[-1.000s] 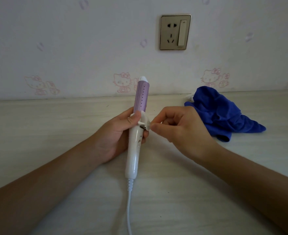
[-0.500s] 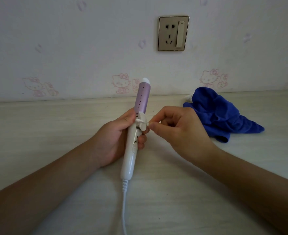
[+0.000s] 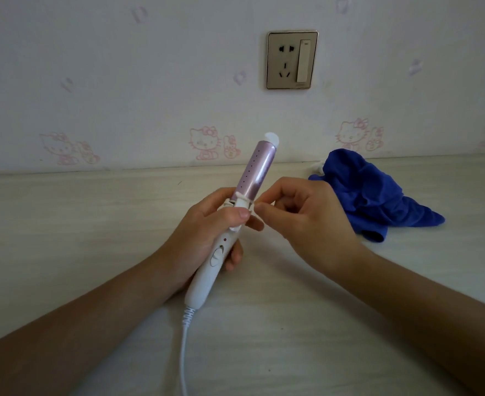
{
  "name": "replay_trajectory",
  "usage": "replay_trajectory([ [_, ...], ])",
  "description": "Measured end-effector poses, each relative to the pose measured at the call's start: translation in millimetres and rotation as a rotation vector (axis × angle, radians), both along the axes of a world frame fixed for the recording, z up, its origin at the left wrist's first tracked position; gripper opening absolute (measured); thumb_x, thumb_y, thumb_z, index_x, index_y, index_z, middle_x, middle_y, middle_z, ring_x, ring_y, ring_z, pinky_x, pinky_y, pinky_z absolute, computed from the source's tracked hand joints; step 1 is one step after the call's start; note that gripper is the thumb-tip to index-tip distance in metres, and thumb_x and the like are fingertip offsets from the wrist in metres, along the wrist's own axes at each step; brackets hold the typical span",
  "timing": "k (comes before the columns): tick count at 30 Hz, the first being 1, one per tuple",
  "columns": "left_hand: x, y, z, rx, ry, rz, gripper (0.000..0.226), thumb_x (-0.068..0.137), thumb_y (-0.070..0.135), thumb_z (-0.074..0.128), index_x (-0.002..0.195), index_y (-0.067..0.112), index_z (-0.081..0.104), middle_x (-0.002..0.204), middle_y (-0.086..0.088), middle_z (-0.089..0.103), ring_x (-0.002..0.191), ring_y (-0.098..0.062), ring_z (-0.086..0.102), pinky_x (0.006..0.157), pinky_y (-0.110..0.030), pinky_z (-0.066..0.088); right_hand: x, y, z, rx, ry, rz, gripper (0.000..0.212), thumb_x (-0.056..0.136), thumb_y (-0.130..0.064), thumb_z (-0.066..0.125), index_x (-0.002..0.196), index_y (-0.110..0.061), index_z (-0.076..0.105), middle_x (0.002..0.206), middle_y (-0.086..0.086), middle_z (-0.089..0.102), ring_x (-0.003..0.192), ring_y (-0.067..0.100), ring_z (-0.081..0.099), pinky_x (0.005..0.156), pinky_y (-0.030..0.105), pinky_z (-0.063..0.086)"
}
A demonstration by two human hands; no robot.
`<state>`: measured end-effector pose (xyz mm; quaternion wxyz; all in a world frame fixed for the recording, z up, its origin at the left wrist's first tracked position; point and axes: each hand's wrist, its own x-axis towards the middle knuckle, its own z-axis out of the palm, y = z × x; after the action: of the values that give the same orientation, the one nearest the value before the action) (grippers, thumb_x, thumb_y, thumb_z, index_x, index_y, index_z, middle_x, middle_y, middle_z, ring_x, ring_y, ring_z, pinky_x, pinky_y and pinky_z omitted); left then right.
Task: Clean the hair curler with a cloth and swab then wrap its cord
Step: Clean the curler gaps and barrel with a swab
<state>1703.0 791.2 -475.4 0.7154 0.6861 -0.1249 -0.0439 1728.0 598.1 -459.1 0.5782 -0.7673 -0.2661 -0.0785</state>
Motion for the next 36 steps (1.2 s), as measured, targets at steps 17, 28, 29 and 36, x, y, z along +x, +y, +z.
replay_trajectory([
  [17, -9, 7, -1, 0.074, 0.037, -0.026, 0.038, 0.080, 0.042, 0.071, 0.113, 0.022, 0.066, 0.070, -0.013, 0.058, 0.035, -0.017, 0.045, 0.038, -0.022, 0.039, 12, -1, -5, -0.015, -0.025, -0.069, 0.020, 0.091, -0.009, 0.074, 0.078, -0.024, 0.074, 0.052, 0.005, 0.055, 0.045, 0.006, 0.042, 0.046, 0.021, 0.040],
  [28, -3, -2, 4, 0.090, 0.051, -0.077, 0.034, 0.079, 0.043, 0.070, 0.107, 0.025, 0.068, 0.070, -0.010, 0.058, 0.035, -0.017, 0.044, 0.039, -0.022, 0.037, 27, -21, 7, 0.030, -0.026, -0.174, 0.018, 0.091, -0.009, 0.073, 0.077, -0.020, 0.072, 0.054, 0.014, 0.051, 0.046, 0.009, 0.039, 0.045, 0.024, 0.037],
  [29, -3, -1, 5, 0.090, 0.055, -0.080, 0.031, 0.079, 0.042, 0.070, 0.105, 0.025, 0.068, 0.070, -0.010, 0.058, 0.035, -0.017, 0.044, 0.039, -0.022, 0.037, 31, -24, 8, 0.038, -0.024, -0.194, 0.019, 0.091, -0.009, 0.073, 0.077, -0.020, 0.072, 0.053, 0.011, 0.049, 0.046, 0.009, 0.038, 0.044, 0.023, 0.036],
  [36, -4, -5, 5, 0.114, 0.053, -0.121, 0.033, 0.081, 0.042, 0.070, 0.108, 0.024, 0.067, 0.072, -0.011, 0.057, 0.035, -0.016, 0.044, 0.039, -0.022, 0.037, 35, -32, 12, 0.065, -0.032, -0.255, 0.019, 0.092, -0.007, 0.071, 0.076, -0.019, 0.070, 0.050, 0.000, 0.050, 0.046, 0.010, 0.039, 0.041, 0.024, 0.034],
])
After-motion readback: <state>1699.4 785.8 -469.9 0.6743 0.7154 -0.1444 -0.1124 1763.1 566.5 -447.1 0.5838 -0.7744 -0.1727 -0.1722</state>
